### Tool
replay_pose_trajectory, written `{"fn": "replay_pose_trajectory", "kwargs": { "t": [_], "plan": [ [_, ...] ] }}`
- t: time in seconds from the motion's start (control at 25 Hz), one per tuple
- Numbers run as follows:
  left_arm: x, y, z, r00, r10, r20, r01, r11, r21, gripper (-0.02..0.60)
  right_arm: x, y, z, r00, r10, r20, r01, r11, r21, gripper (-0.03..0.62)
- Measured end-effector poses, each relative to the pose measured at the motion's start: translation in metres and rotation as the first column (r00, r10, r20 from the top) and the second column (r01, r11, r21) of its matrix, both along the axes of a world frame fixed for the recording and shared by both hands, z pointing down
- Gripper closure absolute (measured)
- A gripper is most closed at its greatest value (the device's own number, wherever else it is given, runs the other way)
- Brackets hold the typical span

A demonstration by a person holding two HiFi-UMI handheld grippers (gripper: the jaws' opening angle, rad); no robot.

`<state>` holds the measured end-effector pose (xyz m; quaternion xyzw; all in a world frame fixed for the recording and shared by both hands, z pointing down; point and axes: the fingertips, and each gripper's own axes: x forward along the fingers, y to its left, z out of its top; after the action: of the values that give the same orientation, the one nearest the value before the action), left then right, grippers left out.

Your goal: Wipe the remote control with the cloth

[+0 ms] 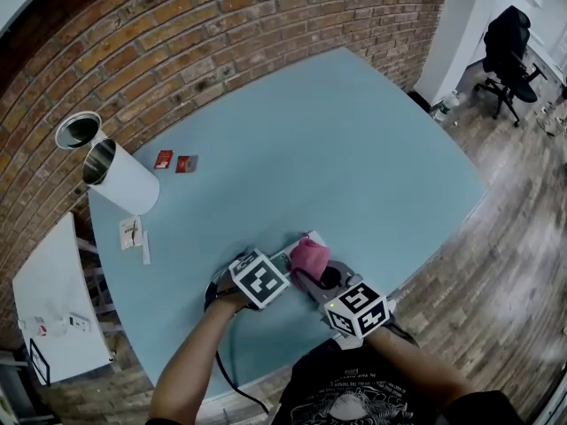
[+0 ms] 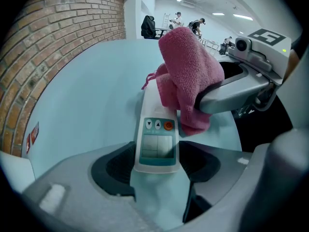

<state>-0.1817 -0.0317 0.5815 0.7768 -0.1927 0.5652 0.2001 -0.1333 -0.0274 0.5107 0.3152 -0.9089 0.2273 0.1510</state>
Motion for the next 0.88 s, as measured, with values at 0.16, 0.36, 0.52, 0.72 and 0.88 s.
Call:
{"fn": "replay_pose_trajectory", "kwargs": {
  "t": [0.16,0.36,0.52,0.72,0.88],
  "plan": [
    [0.0,0.001,0.001,1.0,0.0,0.002,0.0,1.0,-0.008,0.289,-0.008,0.005,0.0,1.0,-0.027,0.006,0.027,1.0,-0.002,0.531],
    [0.0,0.002,0.0,1.0,0.002,-0.005,-0.002,1.0,0.002,0.288,-0.015,0.008,-0.003,0.991,-0.128,-0.026,0.127,0.992,-0.015,0.531],
    [0.0,0.001,-0.001,1.0,0.005,-0.014,-0.005,1.0,0.006,0.288,-0.019,-0.027,-0.032,0.982,-0.187,-0.018,0.187,0.982,-0.002,0.531],
    [0.001,0.002,0.0,1.0,0.014,0.001,-0.014,1.0,-0.015,0.287,-0.051,-0.065,-0.039,0.942,-0.325,-0.088,0.327,0.945,0.016,0.53],
    [0.0,0.003,0.0,1.0,0.013,0.008,-0.013,1.0,-0.021,0.287,-0.08,-0.075,-0.025,0.907,-0.41,-0.094,0.41,0.912,-0.028,0.53]
  ]
}}
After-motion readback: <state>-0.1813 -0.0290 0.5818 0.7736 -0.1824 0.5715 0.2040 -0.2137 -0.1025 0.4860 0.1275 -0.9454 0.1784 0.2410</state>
